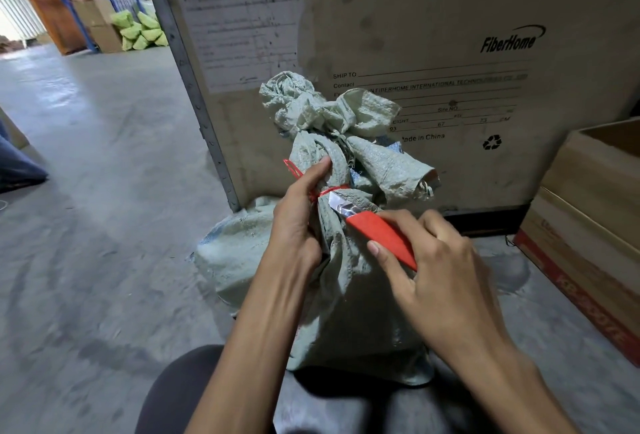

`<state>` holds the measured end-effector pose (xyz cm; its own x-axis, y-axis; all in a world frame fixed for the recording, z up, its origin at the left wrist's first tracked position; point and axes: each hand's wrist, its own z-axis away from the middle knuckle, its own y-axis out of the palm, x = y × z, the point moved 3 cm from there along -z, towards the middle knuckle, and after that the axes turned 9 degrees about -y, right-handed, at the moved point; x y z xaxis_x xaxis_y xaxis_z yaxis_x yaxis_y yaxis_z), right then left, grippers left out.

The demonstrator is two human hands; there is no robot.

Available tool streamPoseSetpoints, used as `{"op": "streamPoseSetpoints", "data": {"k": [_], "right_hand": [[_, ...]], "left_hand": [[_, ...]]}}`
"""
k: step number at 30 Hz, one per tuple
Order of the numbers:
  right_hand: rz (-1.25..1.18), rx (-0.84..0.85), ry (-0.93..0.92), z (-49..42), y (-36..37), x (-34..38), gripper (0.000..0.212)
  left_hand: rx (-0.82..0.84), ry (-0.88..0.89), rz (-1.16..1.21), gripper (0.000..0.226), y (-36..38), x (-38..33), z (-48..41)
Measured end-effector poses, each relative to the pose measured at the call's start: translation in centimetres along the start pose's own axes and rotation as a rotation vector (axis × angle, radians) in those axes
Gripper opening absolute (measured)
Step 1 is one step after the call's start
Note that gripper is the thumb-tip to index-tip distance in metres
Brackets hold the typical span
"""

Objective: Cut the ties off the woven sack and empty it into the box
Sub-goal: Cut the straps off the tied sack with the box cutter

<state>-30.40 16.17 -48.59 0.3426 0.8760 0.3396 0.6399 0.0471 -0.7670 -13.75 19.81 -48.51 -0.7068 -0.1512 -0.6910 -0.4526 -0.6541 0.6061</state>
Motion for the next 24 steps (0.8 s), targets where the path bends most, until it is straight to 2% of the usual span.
{"op": "streamPoseSetpoints", "data": {"k": [4, 7, 12, 17, 20, 24], "right_hand": [[0.001, -0.005, 0.021, 0.05, 0.11, 0.11, 0.036], [-0.019, -0.006, 0.031, 0.03, -0.07, 0.04, 0.036], [0.009, -0.028, 0.032, 0.22, -0.28, 0.03, 0.036], [0.054, -0.031, 0.020, 0.34, -0.15, 0.02, 0.038], [0.048, -0.024, 0.043, 0.41, -0.07, 0.14, 0.038], [0.078, -0.005, 0.082, 0.59, 0.35, 0.49, 0.039]], "left_hand": [[-0.010, 0.002, -0.004, 0.009, -0.13, 0.17, -0.20], [-0.017, -0.023, 0.012, 0.013, -0.08, 0.21, -0.09], [-0.079, 0.013, -0.009, 0.045, 0.07, 0.24, 0.27], [-0.112, 0.048, -0.024, 0.047, -0.01, 0.31, 0.21], [-0.133, 0.084, -0.043, 0.046, 0.03, 0.42, 0.16], [-0.153, 0.141, -0.078, 0.023, -0.11, 0.42, 0.04]]}}
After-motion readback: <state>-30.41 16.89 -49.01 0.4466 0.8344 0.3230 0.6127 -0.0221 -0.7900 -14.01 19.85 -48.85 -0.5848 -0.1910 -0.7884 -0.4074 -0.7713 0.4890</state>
